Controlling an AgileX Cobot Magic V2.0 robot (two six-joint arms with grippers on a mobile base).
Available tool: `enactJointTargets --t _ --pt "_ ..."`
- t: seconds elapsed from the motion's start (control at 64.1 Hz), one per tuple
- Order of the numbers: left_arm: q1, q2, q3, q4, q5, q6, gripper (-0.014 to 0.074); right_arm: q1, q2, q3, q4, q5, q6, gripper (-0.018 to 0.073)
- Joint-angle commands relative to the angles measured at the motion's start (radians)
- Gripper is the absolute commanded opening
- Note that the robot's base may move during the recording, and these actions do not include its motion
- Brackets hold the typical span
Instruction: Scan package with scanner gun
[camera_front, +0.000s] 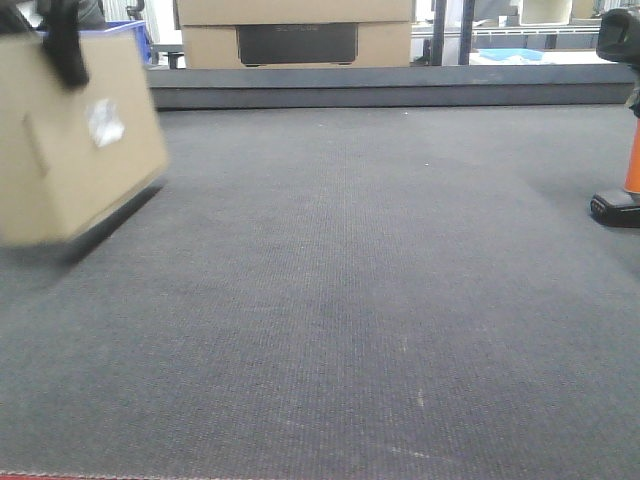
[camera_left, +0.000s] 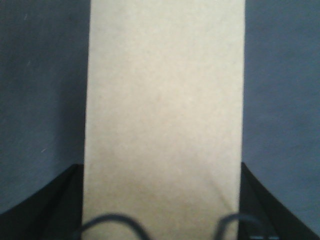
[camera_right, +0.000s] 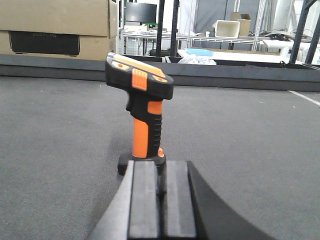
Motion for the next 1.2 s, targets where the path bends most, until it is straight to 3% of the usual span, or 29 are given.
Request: enactJointTargets --t 0.0,0.109,0.203,0.453,0.609,0.765,0.936,1.046,1.186 --pt "-0.004 -0.048 -0.054 -0.101 0.002 -0.053 -0.0111 0.0 -0.003 -0.001 -0.003 -0.02 -0.002 -0.0162" --pt "-0.026 -0.063 -0.051 -0.229 -0.044 -0.104 -0.0111 0.0 -0.003 -0.001 -0.003 -0.02 -0.002 -0.0162" --pt "-0.068 -0.063 -0.015 -0.29 -0.112 -0.118 -0.0111 0.0 -0.003 -0.001 -0.003 -0.02 -0.002 -0.0162" --pt "-0.218 -0.063 0.106 -0.299 -0.273 -0.203 -0.0111 0.0 -0.003 -0.001 -0.003 -0.02 -0.002 -0.0162" --pt "-0.287 -0.061 0.147 -0.299 -0.349 -0.211 -0.0111 0.0 -0.003 -0.001 0.003 -0.04 -0.002 -0.0162" --pt "-0.296 -0.038 0.146 -0.314 -0.355 -0.231 -0.0111 0.0 0.012 -0.148 -0.007 0.17 -0.002 -0.0162" --pt "-0.299 -0.022 0.146 -0.319 -0.354 -0.231 -0.0111 0.0 0.214 -0.31 -0.061 0.206 -0.002 -0.0162" --pt "-0.3 -0.023 0.146 -0.322 -0.354 -0.231 -0.0111 0.0 0.393 -0.353 -0.061 0.168 -0.002 -0.0162" --pt "-0.3 -0.023 0.146 -0.322 -0.353 -0.231 -0.0111 0.0 0.593 -0.354 -0.035 -0.057 -0.002 -0.0162"
